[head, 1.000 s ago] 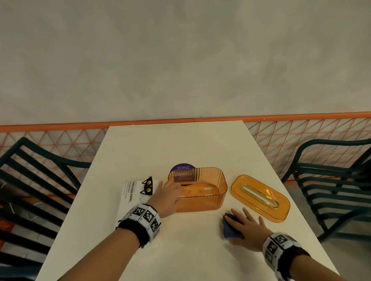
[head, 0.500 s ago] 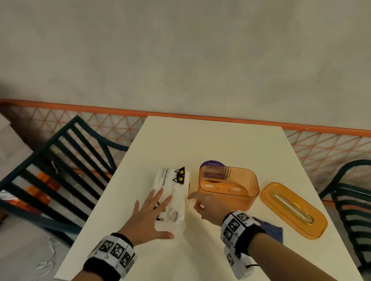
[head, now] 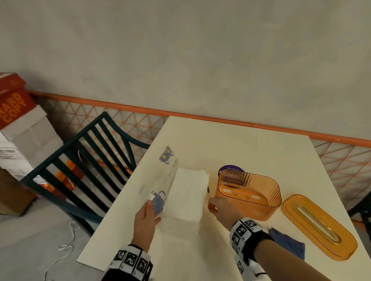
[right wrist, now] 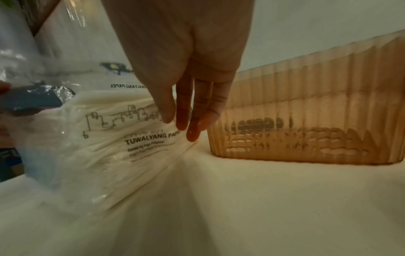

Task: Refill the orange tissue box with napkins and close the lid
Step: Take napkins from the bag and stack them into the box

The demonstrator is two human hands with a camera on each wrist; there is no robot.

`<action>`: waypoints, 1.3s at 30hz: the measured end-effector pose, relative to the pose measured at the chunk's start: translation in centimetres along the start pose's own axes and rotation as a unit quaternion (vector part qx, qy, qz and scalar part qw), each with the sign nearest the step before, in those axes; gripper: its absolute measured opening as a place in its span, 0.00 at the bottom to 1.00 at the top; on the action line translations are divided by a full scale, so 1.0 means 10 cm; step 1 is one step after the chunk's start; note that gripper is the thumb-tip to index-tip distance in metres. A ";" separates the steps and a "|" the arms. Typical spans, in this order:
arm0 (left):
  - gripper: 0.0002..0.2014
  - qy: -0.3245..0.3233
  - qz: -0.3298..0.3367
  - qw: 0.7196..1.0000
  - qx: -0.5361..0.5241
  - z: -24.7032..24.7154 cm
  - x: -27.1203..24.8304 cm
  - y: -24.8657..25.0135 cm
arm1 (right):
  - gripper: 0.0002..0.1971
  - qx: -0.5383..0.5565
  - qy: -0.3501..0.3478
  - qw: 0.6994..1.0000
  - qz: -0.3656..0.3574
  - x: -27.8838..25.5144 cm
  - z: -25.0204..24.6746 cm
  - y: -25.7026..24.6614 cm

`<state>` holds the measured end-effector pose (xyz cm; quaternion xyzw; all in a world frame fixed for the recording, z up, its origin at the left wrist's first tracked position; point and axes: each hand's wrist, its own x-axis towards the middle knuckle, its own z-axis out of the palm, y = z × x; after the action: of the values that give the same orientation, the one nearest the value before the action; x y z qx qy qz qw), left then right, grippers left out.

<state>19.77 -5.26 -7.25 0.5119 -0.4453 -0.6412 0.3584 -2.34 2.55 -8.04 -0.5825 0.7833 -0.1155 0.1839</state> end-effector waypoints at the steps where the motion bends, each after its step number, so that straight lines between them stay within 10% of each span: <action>1: 0.16 0.012 -0.026 0.999 -0.039 0.00 0.01 0.02 | 0.08 0.000 -0.001 1.000 0.000 -0.01 -0.01 0.01; 15: 0.15 0.067 -0.212 0.960 -0.173 -0.10 0.25 0.11 | 0.09 0.006 0.012 1.000 0.004 -0.06 -0.01 0.10; 25: 0.19 0.173 -0.106 0.977 0.072 -0.16 0.33 0.17 | 0.17 0.055 0.001 0.998 -0.014 -0.15 -0.03 0.08; 29: 0.24 0.243 0.107 0.867 0.421 0.00 0.17 0.25 | 0.20 0.090 0.018 0.996 -0.006 -0.24 -0.16 0.13; 33: 0.20 0.181 0.303 0.766 0.537 0.31 0.09 0.32 | 0.19 0.059 0.126 0.989 0.042 -0.33 -0.45 0.38; 36: 0.12 0.073 0.338 0.759 0.552 0.66 0.06 0.37 | 0.20 0.035 0.202 0.974 0.098 -0.38 -0.64 0.57; 39: 0.19 -0.014 0.238 0.752 0.615 1.00 0.11 0.31 | 0.24 -0.018 0.227 0.960 0.166 -0.41 -0.74 0.75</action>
<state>9.75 -5.31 -3.88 0.4900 -0.8560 -0.1300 0.1011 -10.99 8.43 -3.70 -0.4059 0.8921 -0.1984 0.0077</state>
